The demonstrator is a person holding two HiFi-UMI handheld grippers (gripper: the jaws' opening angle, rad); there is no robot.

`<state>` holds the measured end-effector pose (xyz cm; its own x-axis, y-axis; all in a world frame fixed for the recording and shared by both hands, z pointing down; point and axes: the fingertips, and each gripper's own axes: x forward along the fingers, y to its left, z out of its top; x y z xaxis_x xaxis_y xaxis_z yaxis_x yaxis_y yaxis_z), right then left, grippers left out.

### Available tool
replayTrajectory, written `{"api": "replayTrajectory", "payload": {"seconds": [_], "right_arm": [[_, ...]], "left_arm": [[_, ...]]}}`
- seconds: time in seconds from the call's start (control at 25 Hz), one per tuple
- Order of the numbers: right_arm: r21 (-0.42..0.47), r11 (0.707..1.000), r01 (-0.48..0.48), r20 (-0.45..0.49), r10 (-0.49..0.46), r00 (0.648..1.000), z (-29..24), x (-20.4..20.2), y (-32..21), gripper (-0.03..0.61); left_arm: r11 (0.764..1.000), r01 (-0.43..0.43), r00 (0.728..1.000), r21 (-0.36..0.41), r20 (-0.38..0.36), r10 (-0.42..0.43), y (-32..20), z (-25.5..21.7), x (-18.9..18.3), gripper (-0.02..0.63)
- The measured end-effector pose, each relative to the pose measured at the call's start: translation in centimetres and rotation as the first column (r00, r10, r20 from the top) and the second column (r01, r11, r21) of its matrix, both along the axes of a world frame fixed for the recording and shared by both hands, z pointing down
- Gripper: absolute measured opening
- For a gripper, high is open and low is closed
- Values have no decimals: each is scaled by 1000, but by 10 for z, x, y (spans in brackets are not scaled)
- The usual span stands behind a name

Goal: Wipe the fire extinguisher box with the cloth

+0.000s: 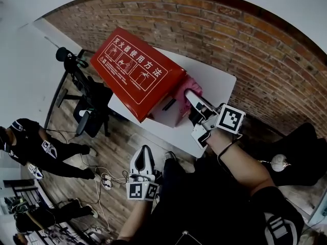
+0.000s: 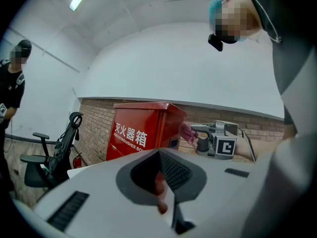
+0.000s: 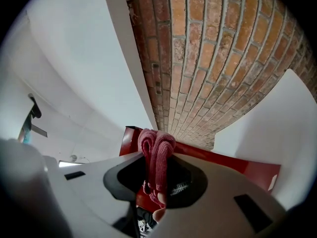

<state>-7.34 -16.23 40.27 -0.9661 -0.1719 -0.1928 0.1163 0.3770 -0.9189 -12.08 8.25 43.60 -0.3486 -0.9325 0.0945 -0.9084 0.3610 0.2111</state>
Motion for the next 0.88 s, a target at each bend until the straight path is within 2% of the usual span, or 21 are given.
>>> {"api": "replayTrajectory", "payload": {"seconds": [0.28, 0.52, 0.88], "right_arm": [[-7, 1000, -7, -45, 6, 999, 19, 1, 0, 103], [-55, 998, -25, -134, 17, 991, 55, 4, -3, 103], [-55, 998, -23, -179, 13, 984, 80, 4, -4, 103]], "left_arm": [[1000, 9, 1000, -10, -9, -9, 5, 2, 1, 31], [1000, 15, 1000, -22, -11, -15, 9, 5, 3, 31], [999, 31, 1000, -38, -1, -31, 18, 7, 6, 29]]}}
